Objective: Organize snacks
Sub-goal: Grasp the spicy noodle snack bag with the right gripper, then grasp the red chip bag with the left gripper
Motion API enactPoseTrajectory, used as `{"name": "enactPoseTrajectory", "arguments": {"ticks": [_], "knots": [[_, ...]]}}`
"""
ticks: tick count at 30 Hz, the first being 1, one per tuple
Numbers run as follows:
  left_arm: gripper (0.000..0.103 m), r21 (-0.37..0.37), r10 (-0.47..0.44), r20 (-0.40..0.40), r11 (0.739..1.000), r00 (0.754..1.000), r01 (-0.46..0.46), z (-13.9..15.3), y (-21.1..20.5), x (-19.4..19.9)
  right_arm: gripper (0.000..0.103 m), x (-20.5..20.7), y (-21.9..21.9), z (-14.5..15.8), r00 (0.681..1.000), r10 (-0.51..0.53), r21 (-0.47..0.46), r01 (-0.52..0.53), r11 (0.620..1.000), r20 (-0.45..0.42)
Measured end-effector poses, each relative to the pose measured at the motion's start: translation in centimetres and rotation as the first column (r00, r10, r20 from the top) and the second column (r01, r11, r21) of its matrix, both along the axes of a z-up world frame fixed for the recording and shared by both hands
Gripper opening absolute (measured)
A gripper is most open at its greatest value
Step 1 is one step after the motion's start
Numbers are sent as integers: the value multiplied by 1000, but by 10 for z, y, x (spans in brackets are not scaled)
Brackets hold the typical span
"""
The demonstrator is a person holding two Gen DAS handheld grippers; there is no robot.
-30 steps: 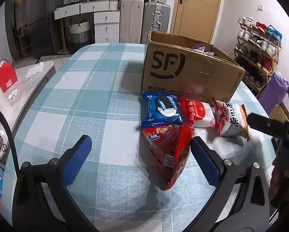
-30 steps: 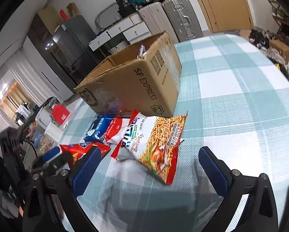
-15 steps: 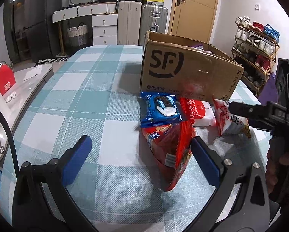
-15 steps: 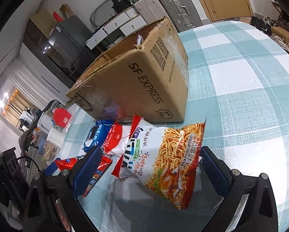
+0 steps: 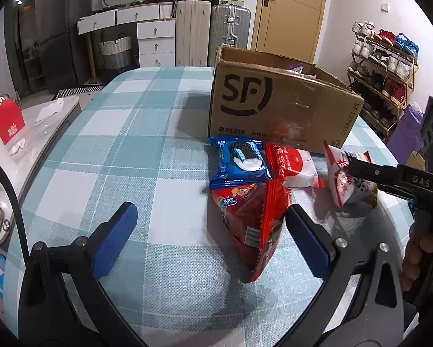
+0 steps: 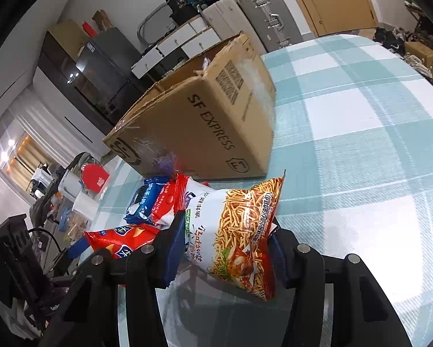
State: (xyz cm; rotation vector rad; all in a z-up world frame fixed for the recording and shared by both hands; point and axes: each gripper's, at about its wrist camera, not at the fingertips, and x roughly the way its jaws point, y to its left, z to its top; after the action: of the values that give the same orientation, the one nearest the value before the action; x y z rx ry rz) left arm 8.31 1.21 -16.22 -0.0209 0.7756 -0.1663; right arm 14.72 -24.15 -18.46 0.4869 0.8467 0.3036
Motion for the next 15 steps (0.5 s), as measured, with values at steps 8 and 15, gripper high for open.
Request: {"name": "enactPoseTrajectory", "arguments": {"ticks": [8, 15], "knots": [[102, -6, 5, -21, 1000, 1000, -5, 3, 3, -2, 52, -23, -7, 8, 998, 43, -4, -43, 999, 55], [102, 5, -2, -31, 1000, 1000, 2, 7, 0, -4, 51, -31, -2, 3, 996, 68, -1, -68, 998, 57]]}}
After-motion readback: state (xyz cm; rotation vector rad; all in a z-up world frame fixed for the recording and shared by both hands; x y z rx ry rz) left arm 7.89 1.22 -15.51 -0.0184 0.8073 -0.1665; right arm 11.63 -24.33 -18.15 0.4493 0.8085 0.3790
